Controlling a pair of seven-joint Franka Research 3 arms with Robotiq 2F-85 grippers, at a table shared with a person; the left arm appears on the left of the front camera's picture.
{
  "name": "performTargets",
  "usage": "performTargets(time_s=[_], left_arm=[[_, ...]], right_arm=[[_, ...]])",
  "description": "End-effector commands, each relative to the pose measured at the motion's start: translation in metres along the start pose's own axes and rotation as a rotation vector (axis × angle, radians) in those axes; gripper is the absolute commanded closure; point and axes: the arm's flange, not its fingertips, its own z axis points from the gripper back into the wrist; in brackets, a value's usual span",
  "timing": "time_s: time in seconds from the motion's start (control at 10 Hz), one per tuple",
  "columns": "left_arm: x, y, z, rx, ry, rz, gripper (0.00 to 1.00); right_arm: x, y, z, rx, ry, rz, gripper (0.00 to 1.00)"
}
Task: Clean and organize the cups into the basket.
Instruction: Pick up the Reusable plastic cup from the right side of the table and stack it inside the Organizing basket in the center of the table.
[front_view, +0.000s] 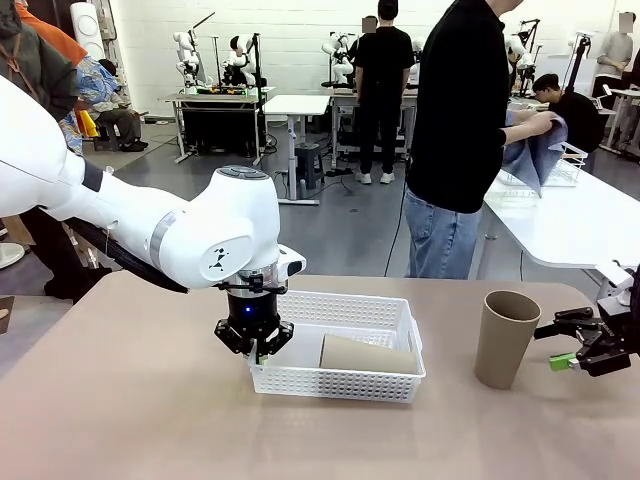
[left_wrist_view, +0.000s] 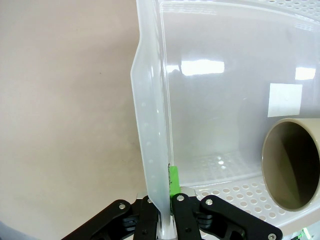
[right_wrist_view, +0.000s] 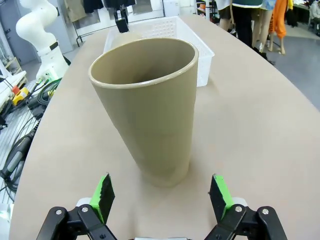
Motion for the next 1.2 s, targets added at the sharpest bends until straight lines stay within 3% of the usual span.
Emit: performTargets(time_s=[0.0,0.5,1.1], left_arm=[[-0.002,-0.001,-0.002,0.004,0.004,-0.001,1.00],[-0.002,-0.001,-0.002,0.004,0.004,-0.001,1.00],[-0.002,-0.001,-0.002,0.004,0.004,-0.001,1.00]], right_arm=[[-0.002,0.001,-0.002,0.014,0.010,0.001,0.00],[-0.007,-0.008,-0.014,-0.134,-0.019,0.146,0.00],[-0.004,-0.008,-0.031,-0.098,-0.031,0.164,0.00]])
